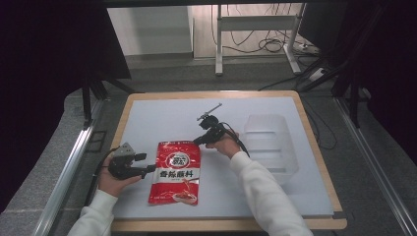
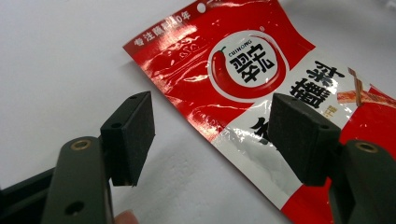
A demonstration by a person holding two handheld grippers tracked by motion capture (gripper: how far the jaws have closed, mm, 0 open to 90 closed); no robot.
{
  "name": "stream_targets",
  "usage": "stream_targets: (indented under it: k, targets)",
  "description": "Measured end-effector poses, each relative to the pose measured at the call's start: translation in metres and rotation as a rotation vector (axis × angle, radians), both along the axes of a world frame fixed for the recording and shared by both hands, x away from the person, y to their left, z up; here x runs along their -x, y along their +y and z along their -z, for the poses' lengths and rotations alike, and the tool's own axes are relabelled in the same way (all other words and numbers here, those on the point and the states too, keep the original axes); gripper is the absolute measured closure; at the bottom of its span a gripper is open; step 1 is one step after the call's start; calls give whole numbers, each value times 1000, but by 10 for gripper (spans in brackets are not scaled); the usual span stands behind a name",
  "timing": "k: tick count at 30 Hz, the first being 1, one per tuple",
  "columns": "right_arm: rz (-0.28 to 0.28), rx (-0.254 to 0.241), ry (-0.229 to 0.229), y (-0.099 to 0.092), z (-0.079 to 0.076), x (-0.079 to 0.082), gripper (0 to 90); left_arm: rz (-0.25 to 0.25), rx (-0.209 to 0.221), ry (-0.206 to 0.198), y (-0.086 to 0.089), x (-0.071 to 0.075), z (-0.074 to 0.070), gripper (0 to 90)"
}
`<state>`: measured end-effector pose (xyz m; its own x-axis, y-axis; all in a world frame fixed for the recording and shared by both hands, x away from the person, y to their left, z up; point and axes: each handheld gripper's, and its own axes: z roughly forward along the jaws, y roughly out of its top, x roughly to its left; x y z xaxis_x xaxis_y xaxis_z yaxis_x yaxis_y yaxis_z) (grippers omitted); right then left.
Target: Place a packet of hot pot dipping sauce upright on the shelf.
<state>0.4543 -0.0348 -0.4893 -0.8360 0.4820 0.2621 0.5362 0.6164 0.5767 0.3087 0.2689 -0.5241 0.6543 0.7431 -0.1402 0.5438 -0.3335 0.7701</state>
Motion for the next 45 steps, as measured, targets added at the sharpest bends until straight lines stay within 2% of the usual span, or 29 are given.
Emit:
stream_targets:
  k: [6, 12, 16, 17, 20, 22, 23, 24, 28, 37, 42, 45]
  targets:
    - [-33, -8, -24, 0, -10, 10, 893, 5, -18, 10, -6, -10, 3, 318]
    - [-67, -25, -47, -2, -15, 18, 893, -5, -16, 25, -8, -25, 4, 317]
    - [-89, -36, -59, -4, -15, 20, 893, -20, -17, 55, -8, -43, 10, 316]
    - [-89, -36, -59, -4, -15, 20, 893, -20, -17, 55, -8, -43, 10, 316]
    - [-101, -39, -64, -5, -16, 23, 893, -10, -13, 70, -11, -54, 14, 314]
    - [-105, -42, -67, -5, -16, 23, 893, -9, -4, 69, -12, -57, 14, 313]
    - [-107, -39, -70, -5, -17, 24, 893, -6, 14, 83, -12, -61, 16, 311]
    - [-107, -38, -75, -5, -17, 25, 893, -5, 10, 90, -11, -65, 18, 310]
    - [-115, -37, -81, -5, -17, 27, 893, 19, 30, 107, -14, -71, 20, 304]
    - [-118, -37, -84, -5, -16, 30, 892, 86, 32, 105, -22, -72, 22, 344]
    - [-117, -36, -87, -5, -16, 30, 892, 103, 0, 84, -21, -63, 14, 391]
    - [-119, -34, -89, -6, -16, 30, 891, 118, -5, 74, -20, -59, 10, 422]
